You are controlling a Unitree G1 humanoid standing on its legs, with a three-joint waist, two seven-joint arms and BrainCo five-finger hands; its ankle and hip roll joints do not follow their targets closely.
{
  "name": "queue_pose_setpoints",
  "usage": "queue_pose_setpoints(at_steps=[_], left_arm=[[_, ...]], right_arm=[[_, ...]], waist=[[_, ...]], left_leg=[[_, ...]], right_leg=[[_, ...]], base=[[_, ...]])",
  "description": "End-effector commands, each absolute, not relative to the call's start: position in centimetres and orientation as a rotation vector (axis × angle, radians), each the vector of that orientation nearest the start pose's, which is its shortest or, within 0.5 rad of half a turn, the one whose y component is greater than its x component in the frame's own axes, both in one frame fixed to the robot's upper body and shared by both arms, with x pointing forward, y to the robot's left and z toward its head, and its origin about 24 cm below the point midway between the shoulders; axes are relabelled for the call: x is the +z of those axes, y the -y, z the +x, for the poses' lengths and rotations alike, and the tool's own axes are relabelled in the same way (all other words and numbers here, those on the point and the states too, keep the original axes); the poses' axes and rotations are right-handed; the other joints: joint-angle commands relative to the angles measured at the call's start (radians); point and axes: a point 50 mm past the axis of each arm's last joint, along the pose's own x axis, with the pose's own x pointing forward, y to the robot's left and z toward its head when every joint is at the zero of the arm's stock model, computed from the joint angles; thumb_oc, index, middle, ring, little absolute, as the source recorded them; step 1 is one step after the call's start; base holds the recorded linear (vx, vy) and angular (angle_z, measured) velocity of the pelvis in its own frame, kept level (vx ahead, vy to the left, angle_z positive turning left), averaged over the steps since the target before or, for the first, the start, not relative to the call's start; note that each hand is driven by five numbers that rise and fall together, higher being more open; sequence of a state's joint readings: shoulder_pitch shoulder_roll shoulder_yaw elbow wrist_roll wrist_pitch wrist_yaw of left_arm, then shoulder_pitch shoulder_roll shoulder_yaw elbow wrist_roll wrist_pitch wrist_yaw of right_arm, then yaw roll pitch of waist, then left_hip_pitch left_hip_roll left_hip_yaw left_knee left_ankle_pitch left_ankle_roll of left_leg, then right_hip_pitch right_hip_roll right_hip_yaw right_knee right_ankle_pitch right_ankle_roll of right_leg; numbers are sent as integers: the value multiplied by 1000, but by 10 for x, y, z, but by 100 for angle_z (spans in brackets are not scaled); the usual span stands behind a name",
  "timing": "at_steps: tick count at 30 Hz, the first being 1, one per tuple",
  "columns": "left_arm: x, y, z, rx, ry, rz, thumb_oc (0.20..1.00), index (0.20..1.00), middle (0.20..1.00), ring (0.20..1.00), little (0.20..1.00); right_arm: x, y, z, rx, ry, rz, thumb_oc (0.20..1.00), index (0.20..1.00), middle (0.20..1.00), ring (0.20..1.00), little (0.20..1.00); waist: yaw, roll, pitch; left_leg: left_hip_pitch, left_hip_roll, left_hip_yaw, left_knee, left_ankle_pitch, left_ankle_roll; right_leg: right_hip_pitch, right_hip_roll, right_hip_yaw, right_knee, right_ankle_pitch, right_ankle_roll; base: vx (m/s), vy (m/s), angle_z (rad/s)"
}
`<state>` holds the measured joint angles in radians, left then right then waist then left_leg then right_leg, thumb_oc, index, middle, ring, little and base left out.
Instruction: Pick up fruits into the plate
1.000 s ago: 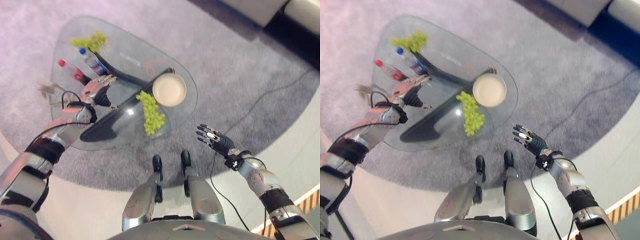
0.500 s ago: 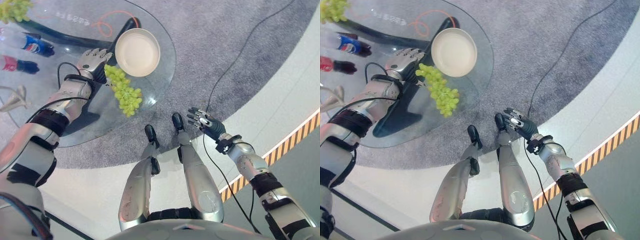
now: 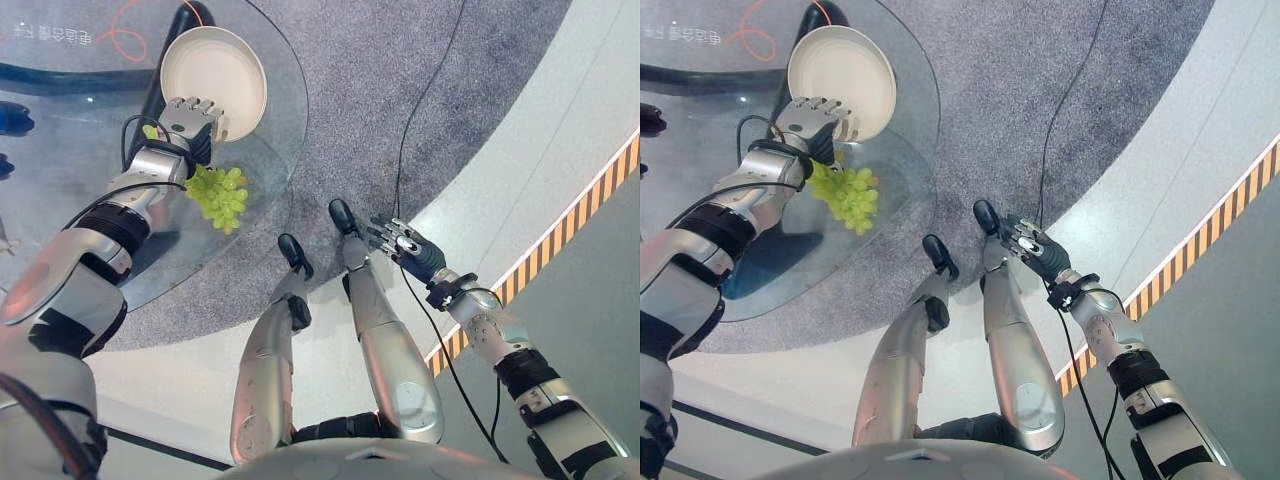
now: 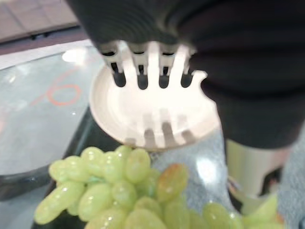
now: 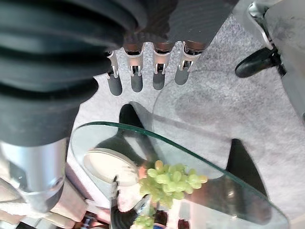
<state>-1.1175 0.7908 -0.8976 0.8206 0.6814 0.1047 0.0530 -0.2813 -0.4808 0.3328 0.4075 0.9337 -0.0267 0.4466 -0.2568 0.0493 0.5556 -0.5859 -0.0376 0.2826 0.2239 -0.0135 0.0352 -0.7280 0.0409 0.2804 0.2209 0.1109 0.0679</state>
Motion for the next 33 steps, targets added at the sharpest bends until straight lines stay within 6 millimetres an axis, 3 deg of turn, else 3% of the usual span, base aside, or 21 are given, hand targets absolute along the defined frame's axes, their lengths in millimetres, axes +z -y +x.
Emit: queue_pose_setpoints(at_steps=[1, 5, 6, 7, 8, 17, 25, 28, 30, 33], left_arm=[[207, -253, 400, 45, -53, 2004, 1000, 1000, 1000, 1000, 1000], [199, -248, 399, -87, -98, 2004, 1000, 1000, 1000, 1000, 1000], [188, -243, 396, -205, -121, 1992, 1000, 1000, 1000, 1000, 1000], [194, -243, 396, -201, -111, 1990, 1000, 1000, 1000, 1000, 1000], [188, -240, 394, -252, -125, 1996, 1000, 1000, 1000, 1000, 1000], [186, -234, 388, -413, -148, 2023, 1000, 1000, 1000, 1000, 1000], [190, -219, 379, -531, -18, 2015, 1000, 1000, 1000, 1000, 1000], [194, -220, 377, -497, 17, 2026, 1000, 1000, 1000, 1000, 1000], [205, -224, 378, -395, 63, 2052, 1000, 1000, 1000, 1000, 1000], [218, -237, 381, -170, 134, 2075, 1000, 1000, 1000, 1000, 1000]], right_arm=[[36, 159, 282, 617, -91, 498, 1000, 1000, 1000, 1000, 1000], [40, 161, 282, 618, -80, 493, 1000, 1000, 1000, 1000, 1000], [36, 165, 278, 608, -93, 496, 1000, 1000, 1000, 1000, 1000], [41, 166, 281, 612, -78, 490, 1000, 1000, 1000, 1000, 1000], [37, 167, 278, 606, -93, 501, 1000, 1000, 1000, 1000, 1000], [41, 172, 275, 614, -75, 521, 1000, 1000, 1000, 1000, 1000], [38, 172, 271, 609, -72, 538, 1000, 1000, 1000, 1000, 1000], [38, 173, 271, 605, -72, 541, 1000, 1000, 1000, 1000, 1000], [43, 173, 275, 613, -58, 533, 1000, 1000, 1000, 1000, 1000], [41, 168, 273, 619, -58, 539, 1000, 1000, 1000, 1000, 1000]], waist=[[-7, -32, -36], [-14, -27, -36], [-11, -16, -36], [-16, -20, -36], [-11, -13, -36], [-11, -3, -36], [7, 4, -36], [13, 7, -36], [11, 5, -36], [19, 2, -36]], left_leg=[[-58, -54, -121, 119, -91, -24], [-74, -53, -107, 115, -90, -26], [-51, -53, -115, 119, -126, -26], [-80, -56, -100, 111, -91, -26], [-51, -54, -113, 115, -126, -25], [-69, -62, -110, 113, -131, -19], [-75, -75, -121, 110, -134, -10], [-75, -77, -124, 110, -134, -9], [-106, -83, -113, 98, -96, -8], [-106, -88, -122, 92, -90, -6]], right_leg=[[-35, 3, -117, 72, -73, 6], [-56, 5, -112, 62, -62, 7], [-35, 11, -114, 62, -90, 10], [-64, 6, -108, 52, -55, 7], [-36, 12, -111, 58, -88, 9], [-56, 11, -107, 46, -75, 15], [-62, 4, -106, 38, -63, 22], [-61, 2, -109, 37, -62, 23], [-94, -5, -104, 29, -25, 21], [-94, -7, -106, 27, -22, 23]], base=[[-11, 8, -11], [4, 31, -9], [-11, 35, -5], [70, 83, -7], [0, 20, -4], [4, 13, -3], [-2, 4, 0], [0, 0, 0], [-97, -29, 1], [-46, -18, 1]])
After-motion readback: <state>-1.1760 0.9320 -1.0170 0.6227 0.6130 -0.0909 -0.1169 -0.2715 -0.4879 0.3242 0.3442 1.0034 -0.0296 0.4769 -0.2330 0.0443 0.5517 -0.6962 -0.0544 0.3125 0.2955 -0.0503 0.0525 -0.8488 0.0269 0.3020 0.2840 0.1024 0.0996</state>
